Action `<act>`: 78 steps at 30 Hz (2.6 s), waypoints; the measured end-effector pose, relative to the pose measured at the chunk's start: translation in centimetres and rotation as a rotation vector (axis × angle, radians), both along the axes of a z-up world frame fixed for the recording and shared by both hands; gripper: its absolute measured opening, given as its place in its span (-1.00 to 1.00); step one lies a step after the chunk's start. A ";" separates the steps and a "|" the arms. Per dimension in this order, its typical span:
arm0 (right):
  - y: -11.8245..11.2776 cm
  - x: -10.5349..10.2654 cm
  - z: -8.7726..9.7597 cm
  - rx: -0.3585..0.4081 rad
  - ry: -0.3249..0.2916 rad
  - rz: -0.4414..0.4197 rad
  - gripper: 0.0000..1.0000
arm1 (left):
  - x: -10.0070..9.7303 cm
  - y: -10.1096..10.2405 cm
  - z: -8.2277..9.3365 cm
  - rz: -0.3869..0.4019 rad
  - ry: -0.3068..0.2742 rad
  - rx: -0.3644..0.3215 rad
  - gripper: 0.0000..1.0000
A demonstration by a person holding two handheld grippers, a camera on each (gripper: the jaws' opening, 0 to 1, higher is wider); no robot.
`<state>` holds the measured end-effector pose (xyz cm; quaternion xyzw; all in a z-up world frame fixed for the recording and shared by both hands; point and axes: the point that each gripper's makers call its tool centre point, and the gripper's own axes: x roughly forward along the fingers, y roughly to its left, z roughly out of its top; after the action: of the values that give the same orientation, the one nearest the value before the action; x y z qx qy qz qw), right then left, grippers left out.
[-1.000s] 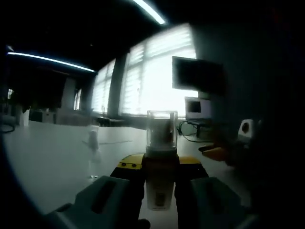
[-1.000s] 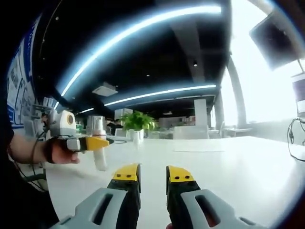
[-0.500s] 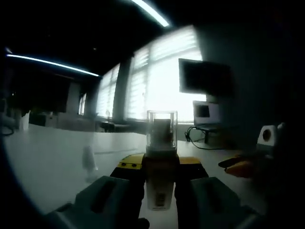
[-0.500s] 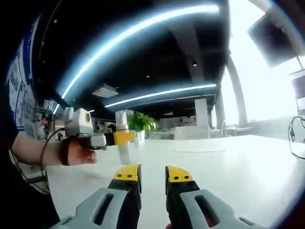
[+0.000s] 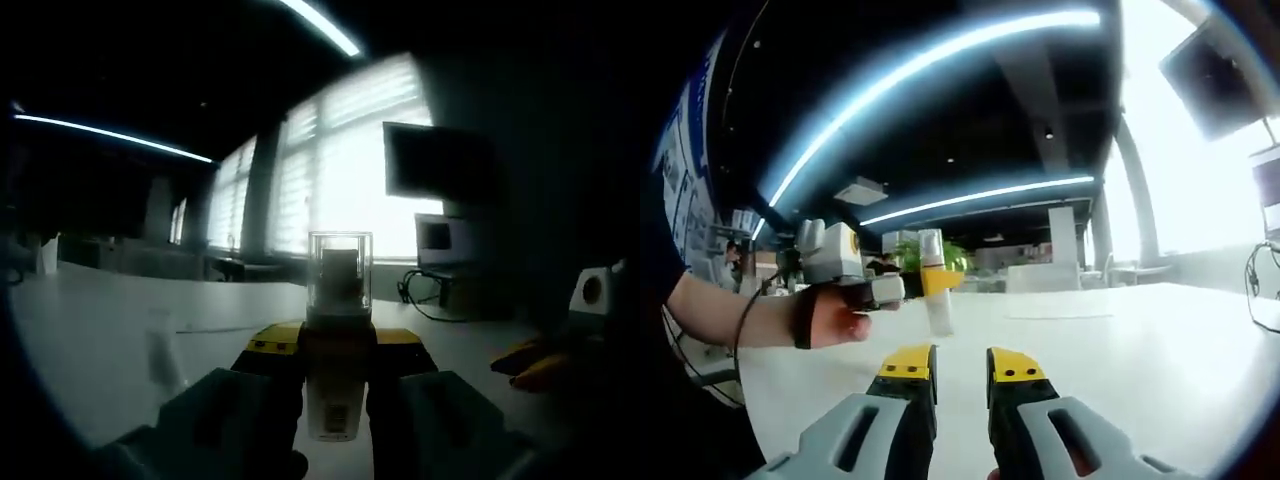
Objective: Clamp pump bottle remove cover press pump head put on cover
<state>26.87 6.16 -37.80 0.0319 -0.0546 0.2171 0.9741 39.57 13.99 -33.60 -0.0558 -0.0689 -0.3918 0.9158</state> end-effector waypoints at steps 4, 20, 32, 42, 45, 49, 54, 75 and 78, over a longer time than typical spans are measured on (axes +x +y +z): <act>0.0 -0.1 0.1 0.005 0.000 0.000 -0.71 | 0.8 -1.1 -0.4 -0.004 0.004 0.008 -0.72; -0.1 0.0 0.0 -0.002 -0.001 0.003 -0.71 | 4.9 -2.1 -2.6 0.067 0.070 0.007 -0.72; -0.4 0.0 0.2 0.013 -0.007 0.002 -0.71 | 7.3 -2.6 -4.8 0.146 0.099 0.030 -0.72; -0.3 0.0 0.1 0.011 -0.007 0.001 -0.71 | 6.6 -4.0 -5.3 0.143 0.048 0.134 -0.72; -0.4 0.1 0.0 0.007 -0.006 0.001 -0.71 | 6.3 -4.3 -5.5 0.148 0.038 0.150 -0.72; -0.2 0.0 -0.1 -0.003 -0.006 -0.001 -0.72 | 6.1 -4.5 -5.5 0.142 0.044 0.145 -0.72; -0.2 0.0 0.0 -0.007 -0.007 -0.002 -0.72 | 6.1 -4.3 -5.5 0.139 0.044 0.140 -0.72; -0.4 -0.1 0.2 0.015 -0.013 -0.009 -0.69 | 5.8 -4.5 -5.2 0.089 0.047 0.118 -0.54; -0.6 0.0 0.1 0.012 -0.012 -0.010 -0.69 | 5.7 -4.4 -5.5 0.086 0.044 0.138 -0.54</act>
<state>26.87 5.59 -37.65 0.0363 -0.0621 0.2123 0.9746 45.22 9.54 -39.07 0.0018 -0.0240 -0.3548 0.9347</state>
